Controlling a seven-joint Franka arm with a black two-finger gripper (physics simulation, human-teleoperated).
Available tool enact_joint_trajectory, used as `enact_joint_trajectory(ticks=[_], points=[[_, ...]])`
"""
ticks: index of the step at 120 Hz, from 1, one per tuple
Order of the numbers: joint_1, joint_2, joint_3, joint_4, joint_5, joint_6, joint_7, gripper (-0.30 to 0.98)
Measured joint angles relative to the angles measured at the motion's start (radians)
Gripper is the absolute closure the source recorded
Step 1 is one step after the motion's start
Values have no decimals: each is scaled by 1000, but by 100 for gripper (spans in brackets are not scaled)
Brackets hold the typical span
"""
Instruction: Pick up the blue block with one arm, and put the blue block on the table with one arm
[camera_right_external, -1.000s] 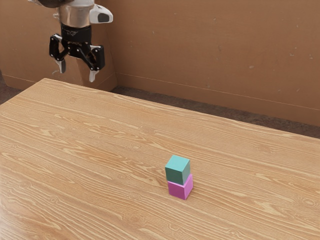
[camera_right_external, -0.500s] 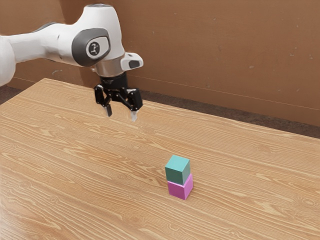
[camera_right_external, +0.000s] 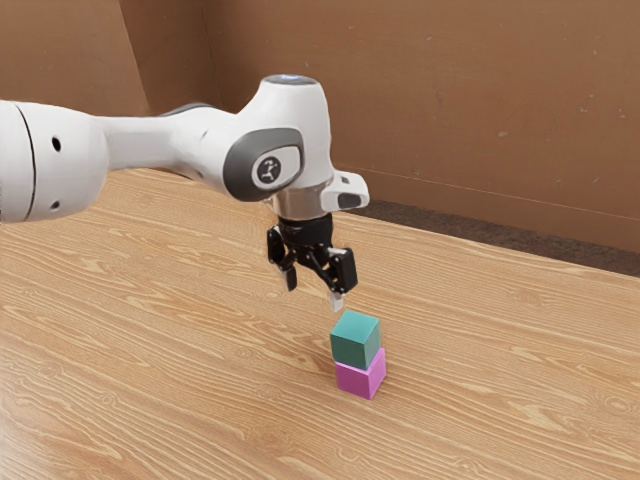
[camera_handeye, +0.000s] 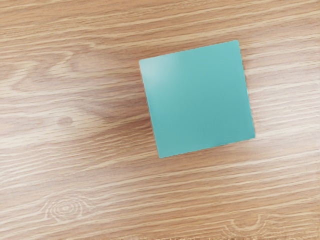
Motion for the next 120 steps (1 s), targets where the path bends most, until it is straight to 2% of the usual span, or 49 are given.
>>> enact_joint_trajectory(ticks=[36, 62, 110, 120], points=[[-44, 77, -23, 5, -48, 48, 10, 0], [-14, 192, -27, 109, -50, 74, 17, 0], [19, 265, -30, 133, -49, 87, 27, 0], [40, 277, -56, 133, -49, 87, 29, 0]])
